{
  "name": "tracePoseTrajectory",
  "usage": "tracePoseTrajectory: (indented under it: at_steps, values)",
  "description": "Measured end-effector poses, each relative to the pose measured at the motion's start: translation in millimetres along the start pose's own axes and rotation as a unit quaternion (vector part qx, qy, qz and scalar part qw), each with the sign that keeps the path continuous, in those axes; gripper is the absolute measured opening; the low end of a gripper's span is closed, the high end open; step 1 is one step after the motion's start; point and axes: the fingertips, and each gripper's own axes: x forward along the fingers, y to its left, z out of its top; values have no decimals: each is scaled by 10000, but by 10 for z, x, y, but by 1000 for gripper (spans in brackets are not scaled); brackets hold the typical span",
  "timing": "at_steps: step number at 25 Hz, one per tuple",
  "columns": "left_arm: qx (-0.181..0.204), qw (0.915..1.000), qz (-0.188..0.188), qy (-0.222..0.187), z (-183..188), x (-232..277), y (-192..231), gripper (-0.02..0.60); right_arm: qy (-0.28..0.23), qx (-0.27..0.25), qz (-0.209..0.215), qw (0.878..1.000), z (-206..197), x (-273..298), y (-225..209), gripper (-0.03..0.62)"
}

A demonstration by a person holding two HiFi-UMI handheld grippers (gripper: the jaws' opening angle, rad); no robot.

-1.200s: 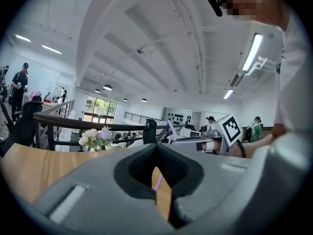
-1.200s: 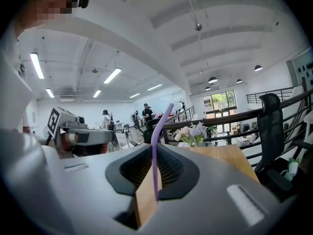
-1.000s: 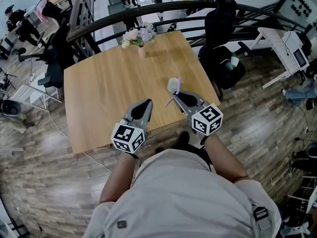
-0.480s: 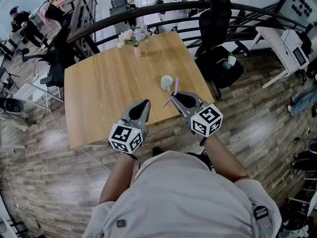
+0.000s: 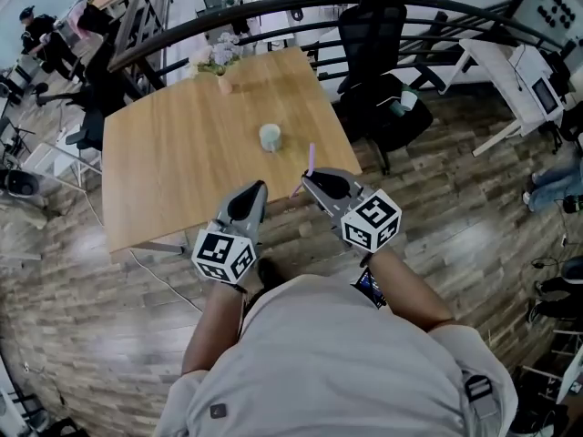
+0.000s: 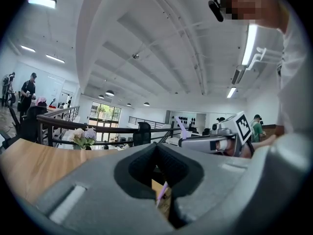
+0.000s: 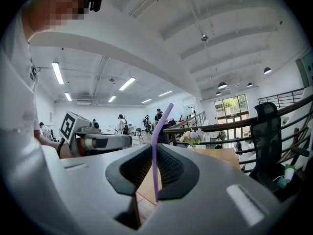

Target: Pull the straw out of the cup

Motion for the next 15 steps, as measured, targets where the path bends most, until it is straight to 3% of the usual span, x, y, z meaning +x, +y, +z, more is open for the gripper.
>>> tracePoseTrajectory:
  at_steps: [10, 15]
  values:
    - [81, 9993, 371, -23, -431, -87, -1128, 5, -156, -13, 408, 9990, -362, -1092, 134, 40]
    - [71, 9988, 485, 60, -477, -165, -1439, 5, -93, 61, 573, 9983, -429, -1384, 236, 40]
